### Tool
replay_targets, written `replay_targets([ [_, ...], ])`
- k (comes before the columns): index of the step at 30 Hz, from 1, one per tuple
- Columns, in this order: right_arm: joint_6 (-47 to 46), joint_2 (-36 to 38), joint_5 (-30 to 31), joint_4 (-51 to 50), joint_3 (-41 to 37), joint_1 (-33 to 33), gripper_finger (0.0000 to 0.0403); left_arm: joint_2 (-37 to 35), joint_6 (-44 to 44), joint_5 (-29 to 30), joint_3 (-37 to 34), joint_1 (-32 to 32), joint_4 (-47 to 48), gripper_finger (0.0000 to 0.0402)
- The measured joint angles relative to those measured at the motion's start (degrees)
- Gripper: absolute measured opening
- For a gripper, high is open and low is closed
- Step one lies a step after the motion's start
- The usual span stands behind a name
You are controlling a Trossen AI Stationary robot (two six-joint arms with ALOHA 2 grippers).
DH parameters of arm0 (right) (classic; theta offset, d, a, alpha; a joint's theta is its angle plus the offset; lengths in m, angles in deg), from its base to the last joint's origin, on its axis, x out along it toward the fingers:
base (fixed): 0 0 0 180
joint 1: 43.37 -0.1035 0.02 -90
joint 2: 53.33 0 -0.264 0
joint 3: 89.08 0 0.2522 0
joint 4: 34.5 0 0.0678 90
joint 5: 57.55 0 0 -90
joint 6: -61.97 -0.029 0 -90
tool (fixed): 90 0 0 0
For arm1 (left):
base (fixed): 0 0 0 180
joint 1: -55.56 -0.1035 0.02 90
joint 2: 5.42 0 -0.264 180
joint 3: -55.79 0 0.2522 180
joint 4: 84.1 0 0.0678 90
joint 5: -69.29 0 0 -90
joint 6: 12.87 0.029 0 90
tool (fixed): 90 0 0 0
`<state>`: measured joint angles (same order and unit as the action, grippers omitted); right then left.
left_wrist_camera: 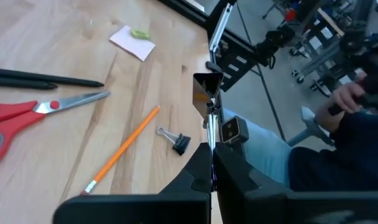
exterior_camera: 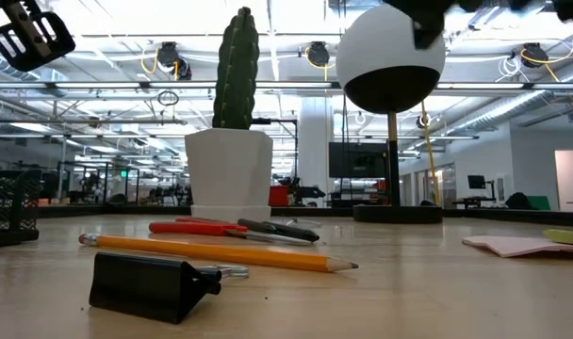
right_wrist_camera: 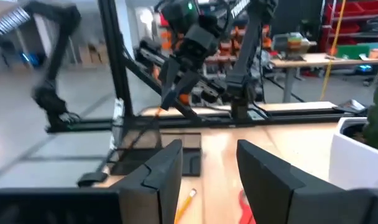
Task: Pick and place office supplies into organizer
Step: Put the right binder clip in the desk organizer
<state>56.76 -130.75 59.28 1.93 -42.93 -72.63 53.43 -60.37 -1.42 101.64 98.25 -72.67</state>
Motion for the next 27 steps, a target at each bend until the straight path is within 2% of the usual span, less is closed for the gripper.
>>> replay_targets([
  [4, -0.9, 1.5, 0.2, 6.4, -5.9, 0.0, 0.0144, 0.1, 0.0, -0.9, 3.0, -0.3, 3.9, 0.0004],
  [10, -2.3, 2.4, 0.1, 7.4, -8.8, 0.0, 0.0143, 5.1, 0.9, -1.8, 12.0, -0.3, 14.1, 0.0004],
  [21, -2.3, 2.4, 0.1, 6.9, -8.9, 0.0, 0.0142, 19.0, -1.0, -14.8, 28.9, -0.3, 33.2, 0.0004],
  [27, -2.3, 2.4, 0.1, 6.5, -8.9, 0.0, 0.0144, 25.8, -3.5, -19.4, 38.0, -0.3, 43.8, 0.0006],
])
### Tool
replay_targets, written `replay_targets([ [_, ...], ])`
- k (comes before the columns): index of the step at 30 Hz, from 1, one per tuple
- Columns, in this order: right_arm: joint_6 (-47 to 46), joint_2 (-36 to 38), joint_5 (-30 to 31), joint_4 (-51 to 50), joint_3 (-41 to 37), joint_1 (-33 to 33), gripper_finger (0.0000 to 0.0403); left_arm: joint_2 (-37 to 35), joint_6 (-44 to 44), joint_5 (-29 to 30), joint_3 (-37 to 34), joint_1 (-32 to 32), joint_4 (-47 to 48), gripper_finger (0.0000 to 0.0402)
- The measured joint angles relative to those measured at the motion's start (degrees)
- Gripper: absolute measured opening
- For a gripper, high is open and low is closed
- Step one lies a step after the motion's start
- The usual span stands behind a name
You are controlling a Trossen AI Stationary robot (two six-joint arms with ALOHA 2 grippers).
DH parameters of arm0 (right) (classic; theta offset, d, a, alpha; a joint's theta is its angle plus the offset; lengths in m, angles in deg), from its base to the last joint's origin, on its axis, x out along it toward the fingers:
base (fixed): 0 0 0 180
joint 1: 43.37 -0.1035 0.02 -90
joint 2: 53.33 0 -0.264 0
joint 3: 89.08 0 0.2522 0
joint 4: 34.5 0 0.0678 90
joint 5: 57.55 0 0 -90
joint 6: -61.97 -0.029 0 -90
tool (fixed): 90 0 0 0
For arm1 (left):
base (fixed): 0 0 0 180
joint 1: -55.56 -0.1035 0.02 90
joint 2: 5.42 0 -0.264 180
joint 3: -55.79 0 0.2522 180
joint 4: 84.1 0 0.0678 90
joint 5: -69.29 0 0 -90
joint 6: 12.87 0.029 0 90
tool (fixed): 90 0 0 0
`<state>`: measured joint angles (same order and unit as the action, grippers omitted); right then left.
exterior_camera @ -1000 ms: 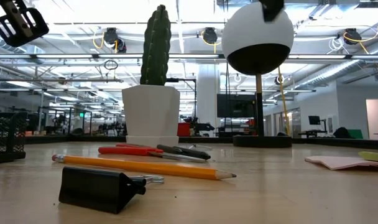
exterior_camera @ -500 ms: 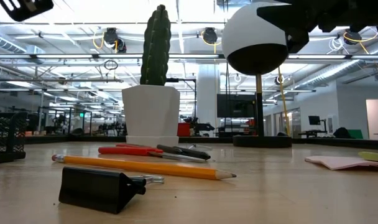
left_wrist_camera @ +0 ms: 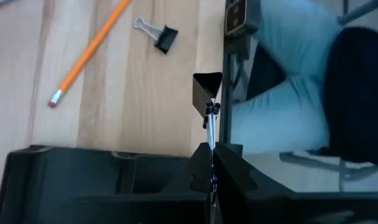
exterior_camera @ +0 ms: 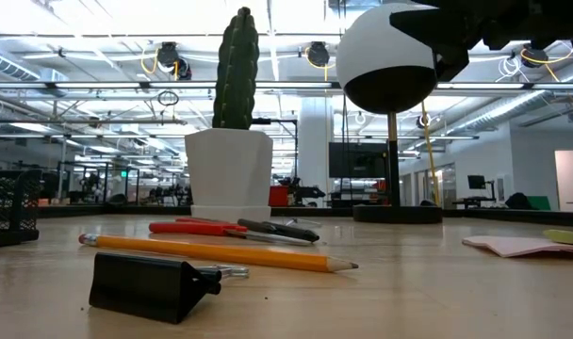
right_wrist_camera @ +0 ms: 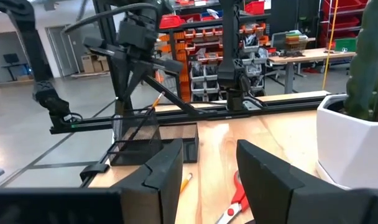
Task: Pick and place office supplies into organizer
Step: Put the right binder clip in the desk organizer
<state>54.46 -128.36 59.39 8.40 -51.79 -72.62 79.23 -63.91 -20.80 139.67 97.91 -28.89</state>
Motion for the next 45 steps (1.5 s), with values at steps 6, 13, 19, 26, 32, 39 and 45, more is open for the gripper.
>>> replay_targets([
  [6, -1.0, 0.0, 0.0, 0.0, 0.0, 0.0, 0.0142, 5.7, -4.3, -6.0, 4.8, -0.7, 10.3, 0.0006],
  [13, -1.0, 0.0, 0.0, 0.0, 0.0, 0.0, 0.0143, 9.3, -5.3, -10.6, 5.6, -1.2, 15.1, 0.0005],
  [19, -0.9, 0.0, 0.0, 0.0, 0.0, 0.0, 0.0140, 11.5, -4.4, -14.1, 5.6, -2.5, 15.1, 0.0004],
  [26, -0.8, 0.0, 0.0, 0.0, 0.0, 0.1, 0.0141, 12.7, -3.8, -15.1, 5.6, -3.1, 15.0, 0.0012],
  [32, -0.8, 0.0, 0.0, 0.0, 0.0, 0.1, 0.0140, 12.6, -4.2, -15.9, 5.6, -3.1, 15.0, 0.0008],
  [39, -0.8, 0.0, 0.0, 0.0, 0.0, 0.1, 0.0139, 12.6, -5.9, -18.0, 5.6, -3.1, 13.2, 0.0006],
  [45, -0.8, 0.0, 0.0, 0.0, 0.0, 0.1, 0.0138, 12.6, -5.9, -17.2, 5.6, -2.7, 12.0, 0.0020],
])
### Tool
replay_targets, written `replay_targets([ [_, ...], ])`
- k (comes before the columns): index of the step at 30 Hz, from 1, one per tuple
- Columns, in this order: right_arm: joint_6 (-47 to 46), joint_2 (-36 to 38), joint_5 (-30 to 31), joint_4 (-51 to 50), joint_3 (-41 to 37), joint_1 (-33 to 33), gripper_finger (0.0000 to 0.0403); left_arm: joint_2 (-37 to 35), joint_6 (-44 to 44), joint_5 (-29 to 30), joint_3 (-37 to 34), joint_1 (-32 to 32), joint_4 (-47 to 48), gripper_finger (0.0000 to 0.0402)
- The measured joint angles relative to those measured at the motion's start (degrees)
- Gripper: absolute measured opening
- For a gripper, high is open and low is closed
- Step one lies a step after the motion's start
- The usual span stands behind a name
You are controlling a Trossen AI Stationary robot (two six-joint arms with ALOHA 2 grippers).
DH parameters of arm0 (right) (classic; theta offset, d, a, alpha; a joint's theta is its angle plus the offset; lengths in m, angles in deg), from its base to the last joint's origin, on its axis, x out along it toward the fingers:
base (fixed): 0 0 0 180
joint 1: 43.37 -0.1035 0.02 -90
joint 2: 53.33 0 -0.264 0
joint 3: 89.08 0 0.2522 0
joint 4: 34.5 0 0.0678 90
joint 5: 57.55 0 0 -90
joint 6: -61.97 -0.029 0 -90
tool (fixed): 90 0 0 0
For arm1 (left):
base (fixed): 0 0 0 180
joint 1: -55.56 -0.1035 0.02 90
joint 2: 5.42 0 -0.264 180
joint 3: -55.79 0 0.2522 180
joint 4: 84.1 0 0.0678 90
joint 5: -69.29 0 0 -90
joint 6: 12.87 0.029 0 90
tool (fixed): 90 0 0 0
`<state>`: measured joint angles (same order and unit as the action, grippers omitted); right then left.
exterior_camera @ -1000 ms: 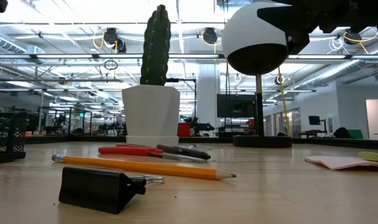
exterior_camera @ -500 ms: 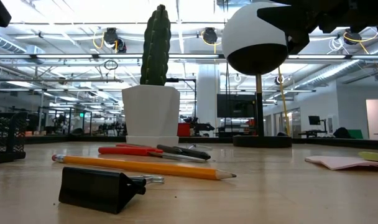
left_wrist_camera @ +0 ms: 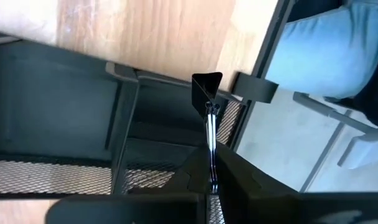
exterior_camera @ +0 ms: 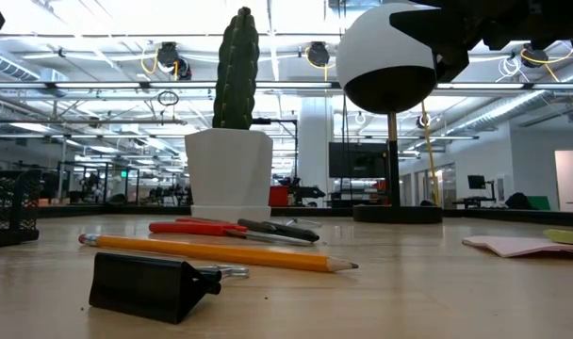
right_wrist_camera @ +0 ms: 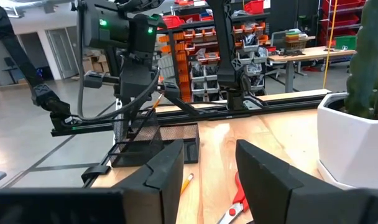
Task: Pick and place office supplies into organizer
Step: Put the right binder clip in the desk organizer, then put the eraser in the desk organizer
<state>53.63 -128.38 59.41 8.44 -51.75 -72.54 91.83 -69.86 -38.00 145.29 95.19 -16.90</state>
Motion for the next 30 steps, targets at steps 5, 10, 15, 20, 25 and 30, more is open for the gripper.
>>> replay_targets([
  [5, 0.0, 0.0, 0.0, 0.0, 0.0, 0.0, 0.0138, 2.0, 0.0, -1.1, 0.0, 0.5, 0.5, 0.0008],
  [10, -0.1, 0.0, 0.0, 0.0, 0.0, 0.0, 0.0138, 4.4, -0.2, -3.7, 0.0, 0.5, 0.3, 0.0022],
  [15, -0.1, 0.0, 0.0, 0.0, 0.0, 0.0, 0.0135, 5.0, -0.6, -4.8, 0.0, 0.5, 0.3, 0.0058],
  [20, -0.2, 0.0, 0.0, 0.0, 0.0, 0.0, 0.0136, 5.0, -0.5, -4.8, 0.0, 0.2, 0.3, 0.0078],
  [25, 0.0, 0.0, 0.0, -0.3, 0.0, 0.0, 0.0133, 5.0, 1.8, -3.6, 0.0, -0.6, 0.3, 0.0078],
  [30, -0.8, 0.0, 0.0, -3.5, 0.0, -0.1, 0.0134, 4.9, 5.5, -0.7, 0.0, -1.5, 0.3, 0.0070],
])
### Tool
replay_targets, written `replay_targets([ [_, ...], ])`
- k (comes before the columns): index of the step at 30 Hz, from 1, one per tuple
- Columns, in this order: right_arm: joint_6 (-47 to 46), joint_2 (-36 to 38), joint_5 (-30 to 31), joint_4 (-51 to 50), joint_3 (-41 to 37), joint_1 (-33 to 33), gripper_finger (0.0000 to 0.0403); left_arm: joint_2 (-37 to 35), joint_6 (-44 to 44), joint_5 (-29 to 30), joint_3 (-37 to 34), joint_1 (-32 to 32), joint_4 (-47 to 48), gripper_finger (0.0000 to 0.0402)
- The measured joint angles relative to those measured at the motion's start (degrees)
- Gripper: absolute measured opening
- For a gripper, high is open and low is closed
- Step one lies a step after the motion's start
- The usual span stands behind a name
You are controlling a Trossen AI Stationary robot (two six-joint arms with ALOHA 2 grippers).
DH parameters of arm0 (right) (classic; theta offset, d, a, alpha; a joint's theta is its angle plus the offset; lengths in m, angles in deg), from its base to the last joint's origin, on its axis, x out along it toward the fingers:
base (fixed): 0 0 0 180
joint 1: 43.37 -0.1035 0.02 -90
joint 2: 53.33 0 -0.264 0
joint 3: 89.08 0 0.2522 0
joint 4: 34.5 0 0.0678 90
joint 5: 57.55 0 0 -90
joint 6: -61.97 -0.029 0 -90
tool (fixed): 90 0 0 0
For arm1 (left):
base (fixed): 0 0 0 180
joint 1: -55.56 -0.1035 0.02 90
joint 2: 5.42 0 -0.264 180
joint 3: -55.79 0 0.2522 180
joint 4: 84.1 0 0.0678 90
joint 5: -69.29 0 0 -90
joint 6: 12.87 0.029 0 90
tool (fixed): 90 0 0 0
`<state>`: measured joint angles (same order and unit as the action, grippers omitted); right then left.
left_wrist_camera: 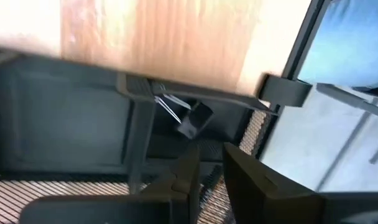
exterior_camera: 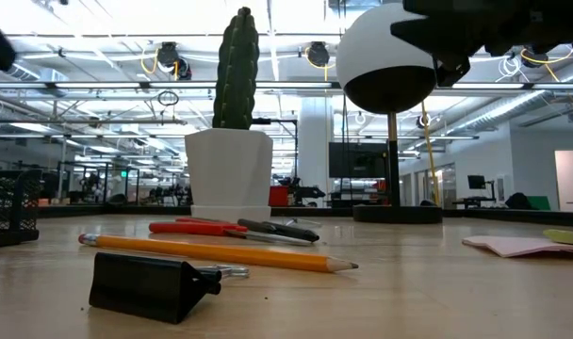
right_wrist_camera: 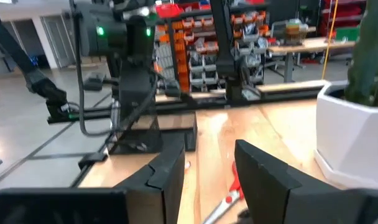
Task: Pick and place office supplies into organizer
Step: Put the eraser in the desk organizer
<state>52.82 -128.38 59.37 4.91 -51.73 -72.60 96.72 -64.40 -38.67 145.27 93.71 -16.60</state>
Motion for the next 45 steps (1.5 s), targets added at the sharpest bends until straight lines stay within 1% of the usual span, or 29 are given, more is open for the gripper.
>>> replay_targets([
  [4, -0.7, 0.0, 0.0, -1.2, 0.0, 0.0, 0.0132, -0.2, 3.5, 1.6, 0.0, -0.7, 0.1, 0.0060],
  [6, -0.7, 0.0, 0.0, -1.6, 0.0, 0.0, 0.0131, -0.8, 5.4, 3.9, 0.0, -0.9, 0.0, 0.0055],
  [8, -1.2, 0.0, 0.0, -1.9, 0.0, 0.0, 0.0131, -1.3, 7.0, 8.3, 0.0, -1.3, -0.5, 0.0050],
  [12, -6.1, 0.0, 0.0, -5.4, 0.0, 0.0, 0.0130, -3.0, 10.5, 17.8, 0.0, -1.8, -1.9, 0.0043],
  [17, -11.2, 0.0, 0.0, -10.5, 0.0, 0.0, 0.0130, -5.1, 16.9, 29.5, 0.0, -1.9, -11.2, 0.0041],
  [20, -13.9, 0.0, 0.1, -13.2, 0.0, 0.0, 0.0130, -5.4, 22.1, 34.9, 0.0, -1.5, -16.3, 0.0041],
  [24, -20.5, 0.0, 0.0, -19.7, 0.0, -0.1, 0.0130, -5.4, 28.2, 39.2, 0.0, -1.6, -22.8, 0.0042],
  [26, -25.3, 0.0, -0.5, -23.5, 0.0, -1.0, 0.0130, -5.4, 31.0, 40.5, 0.0, -1.9, -25.9, 0.0042],
  [28, -29.4, 0.0, -2.8, -25.4, 0.0, -2.9, 0.0130, -5.4, 32.0, 40.4, 0.0, -2.3, -28.0, 0.0042],
  [31, -34.7, 0.0, -3.2, -25.9, 0.0, -6.7, 0.0130, -5.4, 31.7, 37.8, -0.1, -2.9, -28.4, 0.0042],
  [34, -40.7, 0.0, -3.1, -28.1, 0.4, -10.3, 0.0130, -5.4, 31.8, 37.7, -0.8, -3.2, -29.0, 0.0042],
  [37, -46.6, 0.0, -3.1, -36.2, 3.0, -13.1, 0.0130, -5.4, 32.6, 38.4, -1.7, -3.6, -30.6, 0.0042],
  [41, -54.2, -0.4, -2.9, -51.3, 8.2, -15.0, 0.0130, -5.4, 33.1, 38.6, -3.1, -4.5, -31.6, 0.0042],
  [45, -57.6, -2.0, -3.2, -60.0, 13.6, -15.3, 0.0130, -5.3, 31.9, 37.7, -4.2, -5.3, -31.6, 0.0042],
])
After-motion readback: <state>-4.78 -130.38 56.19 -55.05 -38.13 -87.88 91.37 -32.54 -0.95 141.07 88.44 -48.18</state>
